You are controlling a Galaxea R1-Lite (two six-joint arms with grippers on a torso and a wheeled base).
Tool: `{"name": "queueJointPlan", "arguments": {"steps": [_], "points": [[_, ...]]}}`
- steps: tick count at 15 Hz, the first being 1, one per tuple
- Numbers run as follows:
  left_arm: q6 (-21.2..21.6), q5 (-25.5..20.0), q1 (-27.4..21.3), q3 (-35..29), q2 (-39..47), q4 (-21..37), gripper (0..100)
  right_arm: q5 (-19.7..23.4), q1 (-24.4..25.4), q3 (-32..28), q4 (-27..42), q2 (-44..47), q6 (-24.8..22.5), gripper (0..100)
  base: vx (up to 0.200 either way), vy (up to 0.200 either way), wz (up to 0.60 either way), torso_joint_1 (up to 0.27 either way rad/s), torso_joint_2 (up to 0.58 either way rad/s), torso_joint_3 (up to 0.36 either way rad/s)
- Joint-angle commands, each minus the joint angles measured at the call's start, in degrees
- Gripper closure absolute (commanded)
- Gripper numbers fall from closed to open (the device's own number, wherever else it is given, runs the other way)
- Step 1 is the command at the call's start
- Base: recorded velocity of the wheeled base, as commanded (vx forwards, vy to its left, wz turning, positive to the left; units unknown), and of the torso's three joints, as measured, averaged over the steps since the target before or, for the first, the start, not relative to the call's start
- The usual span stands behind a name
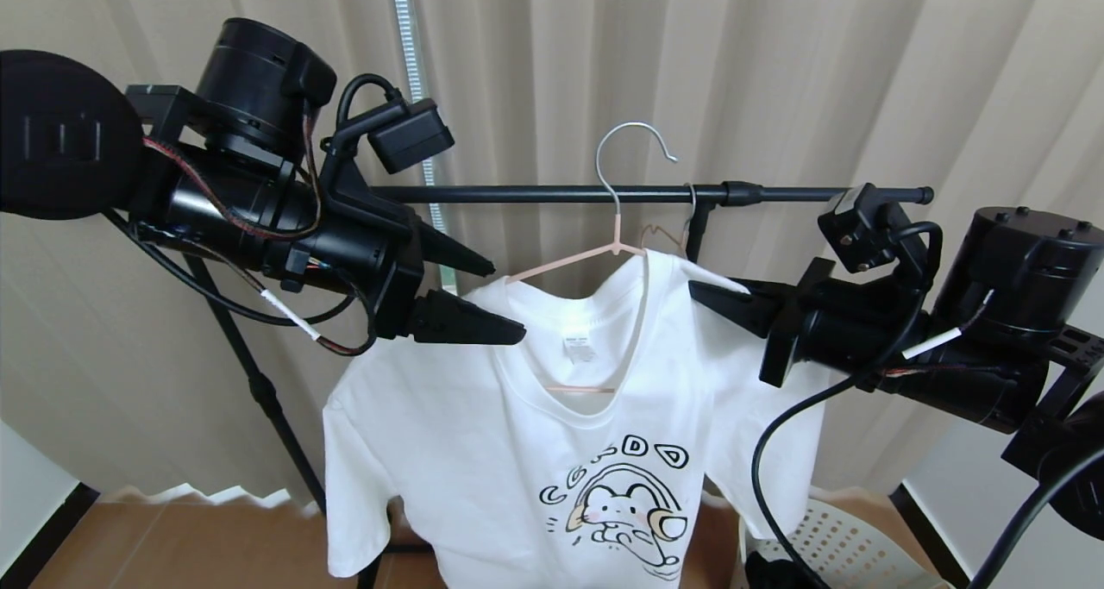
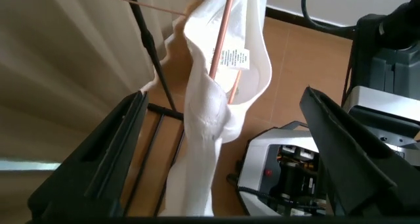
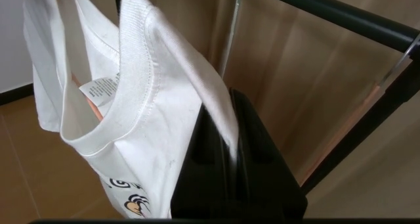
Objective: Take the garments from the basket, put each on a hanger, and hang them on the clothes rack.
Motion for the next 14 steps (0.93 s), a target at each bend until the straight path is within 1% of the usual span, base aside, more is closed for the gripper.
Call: {"name": "queueJointPlan", "arguments": {"steps": [1, 5, 12, 13, 14], "points": [[0.03, 0.0, -0.87, -1.07, 2.15, 0.05, 0, 0.01, 0.05, 0.36, -0.11, -0.16, -0.02, 100, 0.0, 0.0, 0.0, 0.0, 0.0, 0.0], [0.03, 0.08, -2.36, -1.51, 4.08, 0.05, 0, -0.07, 0.41, 0.45, -0.11, -1.04, -0.02, 100, 0.0, 0.0, 0.0, 0.0, 0.0, 0.0], [-0.06, 0.35, -2.62, -1.51, 5.05, -0.03, 0, -0.16, 0.49, 0.62, -0.02, -1.57, -0.1, 100, 0.0, 0.0, 0.0, 0.0, 0.0, 0.0], [-0.06, 0.35, -2.62, -1.51, 5.05, -0.03, 100, -0.16, 0.93, 0.62, -0.02, -1.65, -0.1, 100, 0.0, 0.0, 0.0, 0.0, 0.0, 0.0], [-0.15, 0.44, -2.62, -1.51, 5.05, -0.12, 100, -0.16, 1.11, 0.62, -0.02, -1.65, -0.1, 100, 0.0, 0.0, 0.0, 0.0, 0.0, 0.0]]}}
